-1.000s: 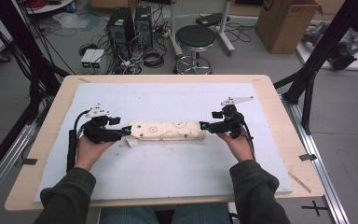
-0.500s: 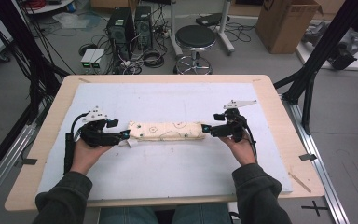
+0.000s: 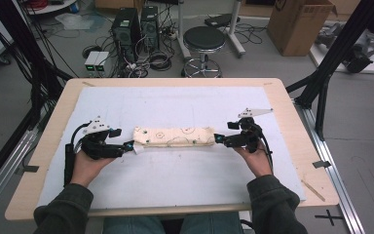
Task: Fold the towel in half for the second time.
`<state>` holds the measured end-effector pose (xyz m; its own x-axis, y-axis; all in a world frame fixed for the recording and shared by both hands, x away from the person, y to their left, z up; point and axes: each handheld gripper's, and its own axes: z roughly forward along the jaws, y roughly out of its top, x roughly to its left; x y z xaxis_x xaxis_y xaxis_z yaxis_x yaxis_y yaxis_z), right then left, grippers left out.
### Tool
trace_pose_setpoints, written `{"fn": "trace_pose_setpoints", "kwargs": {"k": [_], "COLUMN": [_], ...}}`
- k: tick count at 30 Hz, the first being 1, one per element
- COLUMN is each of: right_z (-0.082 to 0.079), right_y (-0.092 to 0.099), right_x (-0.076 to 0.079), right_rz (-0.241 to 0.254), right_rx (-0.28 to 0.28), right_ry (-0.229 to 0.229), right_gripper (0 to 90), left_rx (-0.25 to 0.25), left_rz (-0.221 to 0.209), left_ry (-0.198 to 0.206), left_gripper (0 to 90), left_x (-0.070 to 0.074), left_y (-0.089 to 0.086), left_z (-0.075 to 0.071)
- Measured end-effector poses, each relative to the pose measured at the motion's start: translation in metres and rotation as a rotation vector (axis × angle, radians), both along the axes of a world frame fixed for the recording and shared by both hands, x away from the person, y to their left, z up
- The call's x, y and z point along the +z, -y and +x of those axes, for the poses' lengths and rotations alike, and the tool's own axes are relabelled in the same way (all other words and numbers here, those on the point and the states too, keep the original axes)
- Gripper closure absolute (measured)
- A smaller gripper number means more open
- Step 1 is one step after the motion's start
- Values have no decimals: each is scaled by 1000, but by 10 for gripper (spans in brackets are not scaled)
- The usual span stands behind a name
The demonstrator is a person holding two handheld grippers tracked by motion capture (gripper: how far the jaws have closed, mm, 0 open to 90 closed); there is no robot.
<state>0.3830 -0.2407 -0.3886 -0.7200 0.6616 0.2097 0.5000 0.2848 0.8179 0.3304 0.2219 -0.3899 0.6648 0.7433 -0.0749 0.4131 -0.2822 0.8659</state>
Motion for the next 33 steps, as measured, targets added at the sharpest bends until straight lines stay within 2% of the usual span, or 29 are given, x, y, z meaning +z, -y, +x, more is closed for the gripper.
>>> {"fn": "trace_pose_setpoints", "kwargs": {"k": [5,10,14,18,23,33], "right_z": [-5,-12,-18,-22,-28,-42], "right_y": [3,9,15,19,20,20], "right_x": [-3,-8,-15,-19,-21,-22], "right_rz": [1,5,5,-5,-21,-24], "right_rx": [-3,-16,-25,-37,-32,-15], "right_ry": [0,2,6,0,4,14], "right_gripper": [124,123,121,121,121,121], "left_rx": [-1,-4,-2,3,0,-1], "left_rz": [7,-25,-13,-24,2,-5], "left_ry": [2,6,1,15,9,19], "left_gripper": [282,274,269,259,256,251], "left_x": [-2,-7,-11,-11,-16,-16], "left_y": [-2,-4,-6,-9,-9,-13], "left_z": [-6,-16,-22,-25,-31,-44]}}
